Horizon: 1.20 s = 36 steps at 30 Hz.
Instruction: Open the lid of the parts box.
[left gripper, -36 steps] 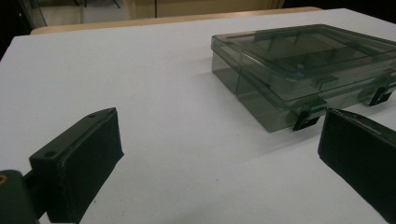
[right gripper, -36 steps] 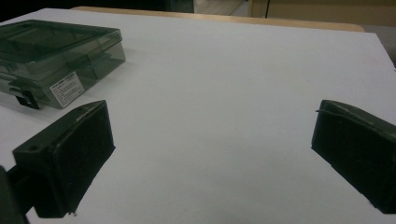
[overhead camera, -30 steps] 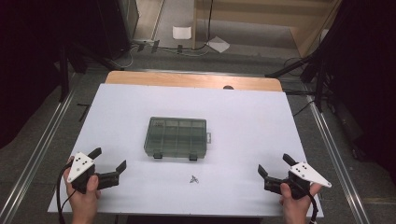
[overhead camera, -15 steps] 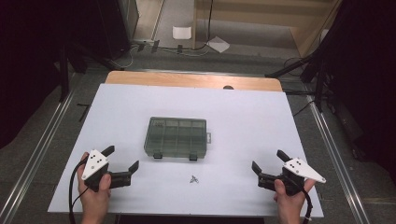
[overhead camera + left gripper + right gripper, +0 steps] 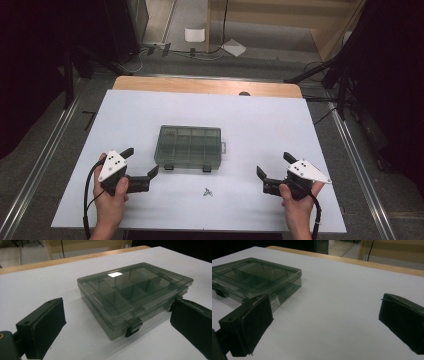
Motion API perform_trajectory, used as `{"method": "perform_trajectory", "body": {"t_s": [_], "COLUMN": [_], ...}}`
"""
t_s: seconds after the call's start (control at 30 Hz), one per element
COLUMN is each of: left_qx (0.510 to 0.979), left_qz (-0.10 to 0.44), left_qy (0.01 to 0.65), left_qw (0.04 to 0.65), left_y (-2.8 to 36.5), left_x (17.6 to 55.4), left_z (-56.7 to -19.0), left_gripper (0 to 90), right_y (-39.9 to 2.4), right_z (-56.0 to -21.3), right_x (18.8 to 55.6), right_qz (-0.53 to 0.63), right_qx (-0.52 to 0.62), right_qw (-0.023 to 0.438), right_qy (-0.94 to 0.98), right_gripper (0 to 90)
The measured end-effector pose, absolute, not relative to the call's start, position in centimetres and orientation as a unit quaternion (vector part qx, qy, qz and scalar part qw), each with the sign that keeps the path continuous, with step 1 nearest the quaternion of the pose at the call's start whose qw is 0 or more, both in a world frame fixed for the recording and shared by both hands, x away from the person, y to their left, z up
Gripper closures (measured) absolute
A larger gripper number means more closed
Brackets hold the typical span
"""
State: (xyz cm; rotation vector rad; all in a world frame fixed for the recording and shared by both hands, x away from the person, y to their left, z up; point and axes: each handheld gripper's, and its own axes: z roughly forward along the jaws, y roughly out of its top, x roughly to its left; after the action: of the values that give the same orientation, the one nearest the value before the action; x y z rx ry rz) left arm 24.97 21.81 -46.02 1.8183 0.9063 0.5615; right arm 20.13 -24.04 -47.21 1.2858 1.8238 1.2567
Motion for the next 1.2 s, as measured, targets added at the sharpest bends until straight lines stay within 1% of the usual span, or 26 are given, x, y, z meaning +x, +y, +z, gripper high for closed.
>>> {"method": "perform_trajectory", "body": {"t_s": [0.2, 0.3, 0.37, 0.4, 0.47, 0.5, 0.53, 0.57, 0.6, 0.63, 0.67, 0.7, 0.73, 0.77, 0.8, 0.87, 0.9, 0.93, 1.03, 1.1, 1.17, 1.2], "left_qx": [0.743, 0.745, 0.746, 0.744, 0.741, 0.741, 0.742, 0.744, 0.746, 0.746, 0.748, 0.754, 0.754, 0.763, 0.763, 0.766, 0.766, 0.770, 0.772, 0.773, 0.772, 0.775], "left_qz": [0.214, 0.218, 0.206, 0.209, 0.213, 0.213, 0.212, 0.221, 0.222, 0.222, 0.218, 0.212, 0.212, 0.197, 0.197, 0.173, 0.173, 0.159, 0.149, 0.135, 0.132, 0.131], "left_qy": [0.385, 0.387, 0.384, 0.387, 0.393, 0.393, 0.392, 0.398, 0.399, 0.399, 0.397, 0.395, 0.395, 0.393, 0.393, 0.393, 0.393, 0.394, 0.398, 0.407, 0.410, 0.417], "left_qw": [0.504, 0.498, 0.505, 0.502, 0.501, 0.502, 0.500, 0.489, 0.485, 0.485, 0.484, 0.480, 0.480, 0.475, 0.475, 0.477, 0.477, 0.477, 0.473, 0.468, 0.467, 0.456], "left_y": [21.2, 20.7, 20.5, 20.3, 20.2, 20.1, 20.1, 19.9, 19.8, 19.8, 19.9, 20.0, 20.0, 20.2, 20.2, 20.7, 20.7, 21.2, 21.4, 21.9, 22.0, 22.2], "left_x": [25.8, 26.0, 26.2, 26.2, 26.2, 26.2, 26.2, 26.2, 26.2, 26.2, 26.2, 26.2, 26.2, 26.2, 26.2, 25.9, 25.9, 25.7, 25.6, 25.8, 25.9, 26.0], "left_z": [-45.5, -45.3, -45.3, -45.2, -45.1, -45.1, -45.1, -45.2, -45.3, -45.3, -45.4, -45.5, -45.5, -45.8, -45.8, -46.4, -46.4, -46.8, -47.3, -48.0, -48.2, -48.7], "left_gripper": [0.0, 0.0, 0.0, 1.6, 14.8, 16.2, 16.2, 29.6, 36.5, 44.7, 53.2, 59.8, 66.5, 72.4, 78.1, 86.2, 89.2, 89.9, 90.0, 90.0, 90.0, 90.0], "right_y": [-22.2, -21.7, -20.7, -20.4, -19.7, -19.4, -19.4, -18.7, -18.4, -18.1, -17.8, -17.4, -17.2, -17.0, -16.8, -16.6, -16.5, -16.5, -16.1, -15.8, -15.5, -15.3], "right_z": [-46.7, -46.6, -46.3, -46.2, -46.1, -46.1, -46.1, -46.1, -46.2, -46.3, -46.4, -46.6, -46.7, -46.9, -47.1, -47.5, -47.8, -48.1, -48.9, -49.4, -49.9, -50.1], "right_x": [21.6, 22.1, 22.7, 22.9, 23.2, 23.4, 23.4, 23.5, 23.6, 23.7, 23.8, 23.9, 23.9, 24.0, 23.9, 23.9, 23.9, 23.9, 23.9, 23.9, 24.0, 24.1], "right_qz": [0.478, 0.479, 0.482, 0.483, 0.487, 0.489, 0.489, 0.496, 0.499, 0.498, 0.494, 0.492, 0.491, 0.487, 0.484, 0.489, 0.488, 0.485, 0.478, 0.467, 0.460, 0.456], "right_qx": [0.466, 0.461, 0.450, 0.450, 0.444, 0.439, 0.439, 0.434, 0.432, 0.432, 0.435, 0.434, 0.427, 0.417, 0.413, 0.407, 0.407, 0.410, 0.419, 0.422, 0.427, 0.430], "right_qw": [0.280, 0.277, 0.275, 0.270, 0.267, 0.265, 0.265, 0.256, 0.247, 0.241, 0.236, 0.229, 0.218, 0.215, 0.209, 0.192, 0.187, 0.184, 0.166, 0.162, 0.157, 0.152], "right_qy": [0.690, 0.694, 0.699, 0.701, 0.704, 0.705, 0.705, 0.707, 0.709, 0.712, 0.715, 0.719, 0.728, 0.736, 0.743, 0.747, 0.749, 0.750, 0.754, 0.760, 0.763, 0.764], "right_gripper": [0.0, 0.0, 0.0, 0.0, 1.4, 4.9, 4.9, 17.3, 20.1, 28.1, 40.4, 49.6, 55.7, 65.1, 72.2, 83.0, 86.6, 89.5, 90.0, 90.0, 90.0, 90.0]}}
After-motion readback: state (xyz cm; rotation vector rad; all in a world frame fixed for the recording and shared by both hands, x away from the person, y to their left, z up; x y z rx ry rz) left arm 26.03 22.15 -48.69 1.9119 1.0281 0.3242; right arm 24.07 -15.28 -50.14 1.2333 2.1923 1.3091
